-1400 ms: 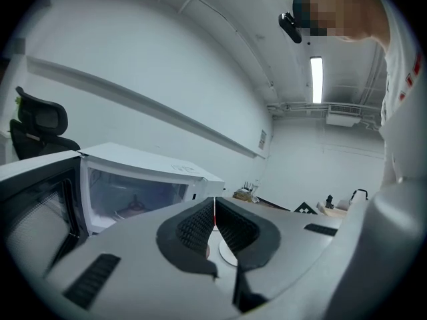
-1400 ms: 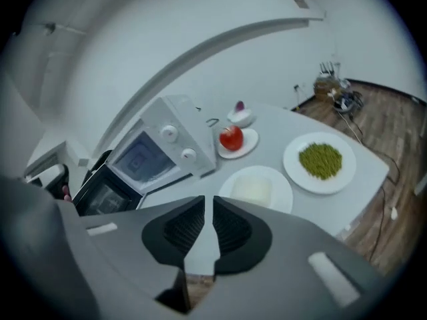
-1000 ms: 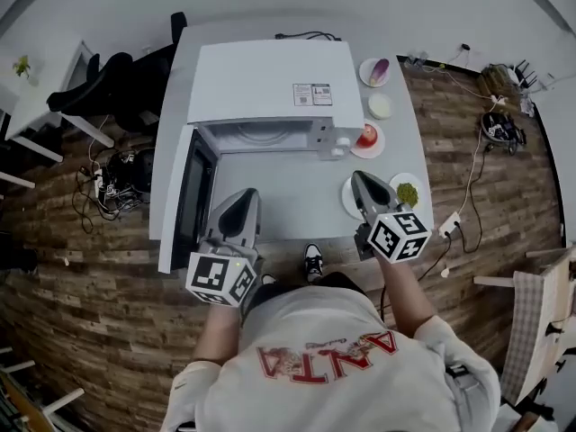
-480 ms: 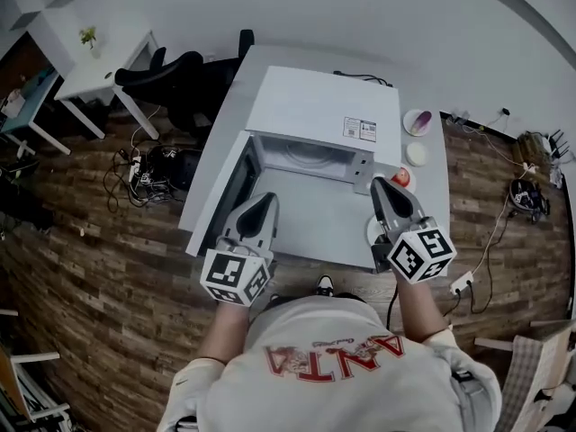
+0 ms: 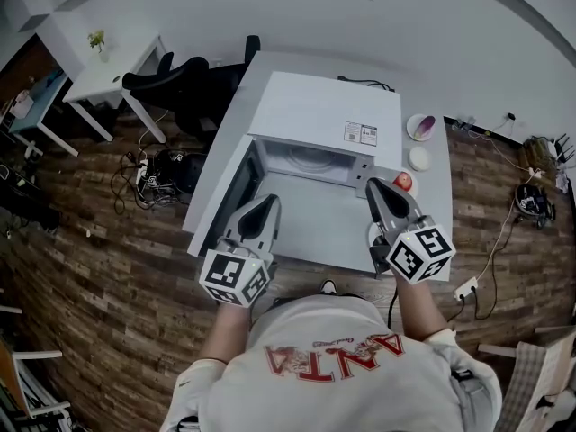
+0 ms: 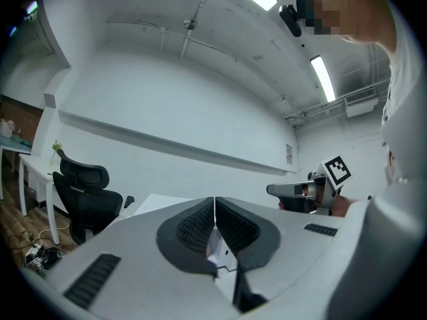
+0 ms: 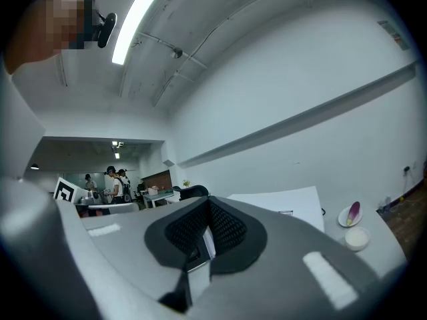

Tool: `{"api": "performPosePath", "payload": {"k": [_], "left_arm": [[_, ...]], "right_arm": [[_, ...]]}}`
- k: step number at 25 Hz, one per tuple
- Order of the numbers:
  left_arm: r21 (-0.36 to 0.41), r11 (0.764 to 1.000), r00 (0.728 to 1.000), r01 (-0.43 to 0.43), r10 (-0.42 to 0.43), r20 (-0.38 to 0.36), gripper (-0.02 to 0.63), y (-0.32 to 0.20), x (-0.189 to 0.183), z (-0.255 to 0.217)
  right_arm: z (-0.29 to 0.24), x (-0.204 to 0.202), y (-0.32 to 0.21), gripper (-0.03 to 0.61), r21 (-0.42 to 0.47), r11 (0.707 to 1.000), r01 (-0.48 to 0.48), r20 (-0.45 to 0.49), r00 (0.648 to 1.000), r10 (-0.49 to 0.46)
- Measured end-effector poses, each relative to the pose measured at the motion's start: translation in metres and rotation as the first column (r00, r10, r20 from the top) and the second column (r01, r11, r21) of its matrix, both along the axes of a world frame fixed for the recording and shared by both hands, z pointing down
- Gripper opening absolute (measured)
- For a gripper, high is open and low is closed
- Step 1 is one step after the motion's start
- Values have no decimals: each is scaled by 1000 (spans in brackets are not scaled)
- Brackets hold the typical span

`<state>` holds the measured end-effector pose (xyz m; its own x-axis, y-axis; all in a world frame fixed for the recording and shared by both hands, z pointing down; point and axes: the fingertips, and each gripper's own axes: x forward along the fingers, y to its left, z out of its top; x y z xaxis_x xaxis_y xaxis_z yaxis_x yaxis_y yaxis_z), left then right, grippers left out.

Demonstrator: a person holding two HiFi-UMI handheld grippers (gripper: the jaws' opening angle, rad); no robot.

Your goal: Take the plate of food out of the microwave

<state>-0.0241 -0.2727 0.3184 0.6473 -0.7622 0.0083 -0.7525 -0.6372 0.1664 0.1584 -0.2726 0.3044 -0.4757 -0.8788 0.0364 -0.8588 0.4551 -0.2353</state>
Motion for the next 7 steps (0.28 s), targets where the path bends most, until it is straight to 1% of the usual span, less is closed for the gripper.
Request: {"api": "performPosePath", "payload": {"k": [7], "left_arm": [[-3,1000,1000,-17,17,-7,14,6,9,-3]], "right_arm": [[0,3,2,2,-11,1000,12,-9,1000,-12]]}}
